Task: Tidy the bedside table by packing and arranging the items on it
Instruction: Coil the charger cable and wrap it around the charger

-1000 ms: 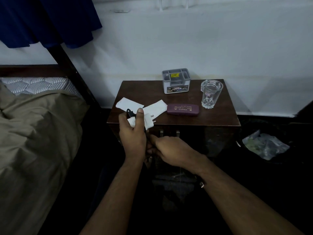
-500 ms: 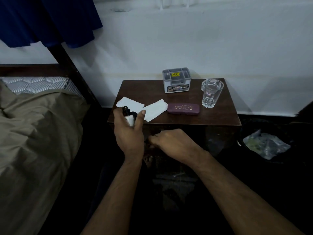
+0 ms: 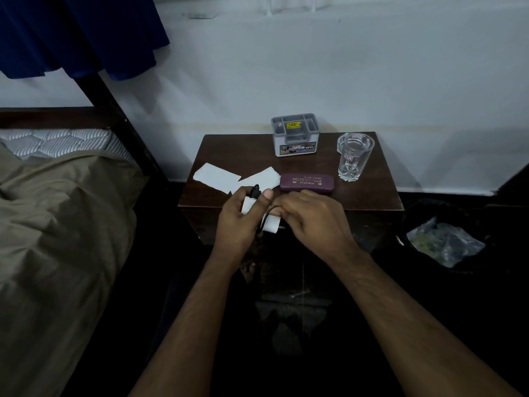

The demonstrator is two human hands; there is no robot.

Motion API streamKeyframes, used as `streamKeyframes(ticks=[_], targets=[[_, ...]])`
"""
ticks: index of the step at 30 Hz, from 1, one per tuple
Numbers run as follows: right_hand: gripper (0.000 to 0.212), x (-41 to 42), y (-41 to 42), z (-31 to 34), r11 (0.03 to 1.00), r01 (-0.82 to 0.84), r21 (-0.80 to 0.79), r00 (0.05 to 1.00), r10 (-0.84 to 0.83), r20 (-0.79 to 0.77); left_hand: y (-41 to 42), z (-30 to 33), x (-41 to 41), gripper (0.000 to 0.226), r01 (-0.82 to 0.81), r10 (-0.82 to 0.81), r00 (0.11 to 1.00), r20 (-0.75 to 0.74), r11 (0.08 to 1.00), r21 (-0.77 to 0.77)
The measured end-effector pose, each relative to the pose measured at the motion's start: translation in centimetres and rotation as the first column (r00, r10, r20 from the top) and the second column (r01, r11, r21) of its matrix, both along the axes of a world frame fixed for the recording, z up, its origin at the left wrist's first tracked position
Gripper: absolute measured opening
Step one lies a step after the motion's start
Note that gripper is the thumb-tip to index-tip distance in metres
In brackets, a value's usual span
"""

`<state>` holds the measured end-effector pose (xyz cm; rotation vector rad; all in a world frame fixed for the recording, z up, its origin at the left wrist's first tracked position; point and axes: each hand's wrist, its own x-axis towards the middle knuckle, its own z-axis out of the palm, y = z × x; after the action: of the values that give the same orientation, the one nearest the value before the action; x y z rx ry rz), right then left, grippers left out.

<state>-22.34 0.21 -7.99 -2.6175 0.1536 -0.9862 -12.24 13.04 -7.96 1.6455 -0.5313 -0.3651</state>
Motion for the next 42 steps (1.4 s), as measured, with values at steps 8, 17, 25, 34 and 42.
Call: streamKeyframes(ticks=[8,17,25,34,42], targets=[[0.017,-0.4,-0.8,0.0,0.964,0.115,0.240,0.990,-0.092,-0.102,0.7,0.7,-0.7,0.036,0.275,-0.284,0.943,-0.176,0.958,-0.076],[0.023,0.2,-1.4,-0.9,0.761,-0.027,0.648,0.970,0.177,-0.167,0.7,1.1,-1.4,0.008,0.221,-0.314,0.892,-0.325,0.931,-0.292],[0.022,1.1,1.1,-1.5,0.882,-0.037,0.471,0.850,0.275,-0.448,0.5,1.1,-1.1,0.009,-0.052,-0.016,0.972,-0.233,0.957,-0.284],[0.014,0.9,2.4,-1.5,0.939,-0.141,0.314,0.748,0.308,-0.588,0.0,-0.4,-0.3,0.030,-0.394,0.380,0.913,0.148,0.916,0.079],[0.026,0.4,1.6,-0.6,0.974,-0.157,0.161,0.889,0.211,-0.406,0.0,-1.3,0.8,0.029,-0.330,0.331,0.944,-0.018,0.943,0.035]])
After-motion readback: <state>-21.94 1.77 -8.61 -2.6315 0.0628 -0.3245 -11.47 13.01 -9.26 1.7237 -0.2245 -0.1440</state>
